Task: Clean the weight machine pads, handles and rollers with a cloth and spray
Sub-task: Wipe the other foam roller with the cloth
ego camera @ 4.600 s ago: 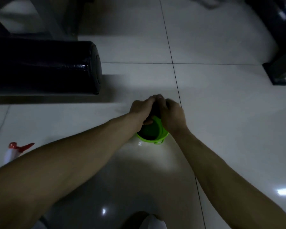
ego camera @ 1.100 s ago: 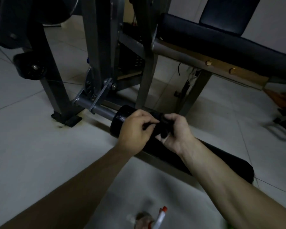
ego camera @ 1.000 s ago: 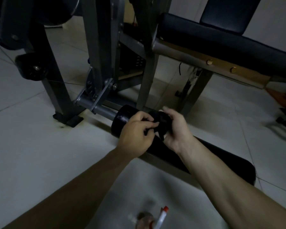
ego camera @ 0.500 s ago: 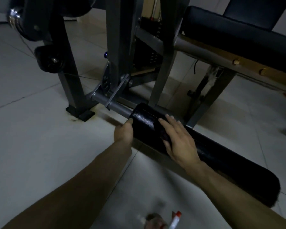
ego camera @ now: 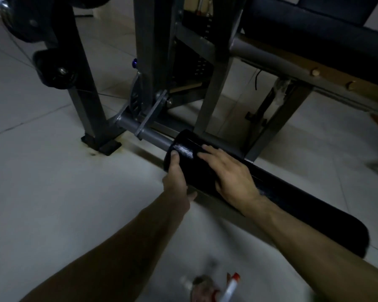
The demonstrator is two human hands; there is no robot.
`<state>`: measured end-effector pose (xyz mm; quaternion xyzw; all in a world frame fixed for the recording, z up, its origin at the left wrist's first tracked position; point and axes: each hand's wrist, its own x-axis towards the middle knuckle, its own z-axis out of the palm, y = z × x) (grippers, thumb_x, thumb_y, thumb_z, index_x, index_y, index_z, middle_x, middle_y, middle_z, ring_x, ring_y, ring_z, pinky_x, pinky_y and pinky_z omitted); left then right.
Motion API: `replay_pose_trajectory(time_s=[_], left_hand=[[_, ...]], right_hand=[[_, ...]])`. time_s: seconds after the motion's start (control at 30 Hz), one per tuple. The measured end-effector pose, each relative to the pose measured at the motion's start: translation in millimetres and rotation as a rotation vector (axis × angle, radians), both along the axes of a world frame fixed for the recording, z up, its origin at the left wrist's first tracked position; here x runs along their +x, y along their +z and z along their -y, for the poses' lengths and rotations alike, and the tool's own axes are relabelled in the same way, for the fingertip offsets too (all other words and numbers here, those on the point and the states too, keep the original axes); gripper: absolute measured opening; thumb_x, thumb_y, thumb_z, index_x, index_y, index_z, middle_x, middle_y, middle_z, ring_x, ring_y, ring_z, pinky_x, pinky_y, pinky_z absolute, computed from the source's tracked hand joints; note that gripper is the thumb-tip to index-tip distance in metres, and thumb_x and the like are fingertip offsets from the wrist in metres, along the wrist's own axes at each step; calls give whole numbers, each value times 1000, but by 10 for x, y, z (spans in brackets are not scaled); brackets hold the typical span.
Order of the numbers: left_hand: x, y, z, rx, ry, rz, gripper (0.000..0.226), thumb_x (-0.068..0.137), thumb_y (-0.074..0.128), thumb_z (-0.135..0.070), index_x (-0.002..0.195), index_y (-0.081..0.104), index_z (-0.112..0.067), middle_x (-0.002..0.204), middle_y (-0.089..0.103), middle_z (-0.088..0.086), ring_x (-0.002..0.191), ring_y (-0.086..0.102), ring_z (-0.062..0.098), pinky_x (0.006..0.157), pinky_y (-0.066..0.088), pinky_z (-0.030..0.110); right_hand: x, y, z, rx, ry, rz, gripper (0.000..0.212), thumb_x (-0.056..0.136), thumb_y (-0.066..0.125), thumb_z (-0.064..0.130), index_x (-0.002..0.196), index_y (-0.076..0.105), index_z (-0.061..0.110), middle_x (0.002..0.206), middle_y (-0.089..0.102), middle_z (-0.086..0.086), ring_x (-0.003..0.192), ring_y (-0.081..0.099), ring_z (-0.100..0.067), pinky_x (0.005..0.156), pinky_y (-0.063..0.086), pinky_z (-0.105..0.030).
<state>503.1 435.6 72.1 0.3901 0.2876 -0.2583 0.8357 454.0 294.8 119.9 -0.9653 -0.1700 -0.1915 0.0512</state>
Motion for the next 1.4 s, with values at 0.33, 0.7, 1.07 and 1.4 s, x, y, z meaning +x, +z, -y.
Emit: replay_pose_trajectory(time_s=[0.33, 0.7, 1.07, 1.4], left_hand=[[-212, 214, 320, 117, 25, -44, 64, 86, 71, -62, 126, 56, -14, 118, 67, 12, 92, 67, 29, 68, 57, 37], [-632, 285, 898, 212, 82, -63, 109, 48, 80, -64, 140, 44, -19, 125, 65, 9, 100, 69, 35, 90, 58, 54], [-1171, 278, 1374, 300, 104, -35, 84, 64, 86, -45, 131, 48, -12, 111, 66, 8, 84, 66, 22, 78, 62, 48], [-1216, 163, 1547, 235, 101, -65, 84, 59, 89, -57, 125, 57, -16, 110, 70, 6, 90, 71, 26, 81, 63, 50]], right_hand=[[-507, -133, 397, 29, -144, 113, 66, 75, 70, -11, 137, 64, 10, 148, 57, -13, 130, 61, -30, 109, 50, -43], [-1515, -141, 1442, -61, -231, 142, 57, 85, 58, -9, 138, 64, 10, 148, 58, -7, 140, 53, -23, 112, 48, -44], [-1418, -282, 1237, 136, -332, 158, 52, 80, 65, 8, 132, 66, 11, 131, 61, -16, 105, 59, -38, 88, 48, -45], [-2371, -371, 2180, 129, -509, 213, 67, 69, 59, -11, 133, 65, 8, 130, 58, -15, 113, 58, -39, 96, 47, -48]])
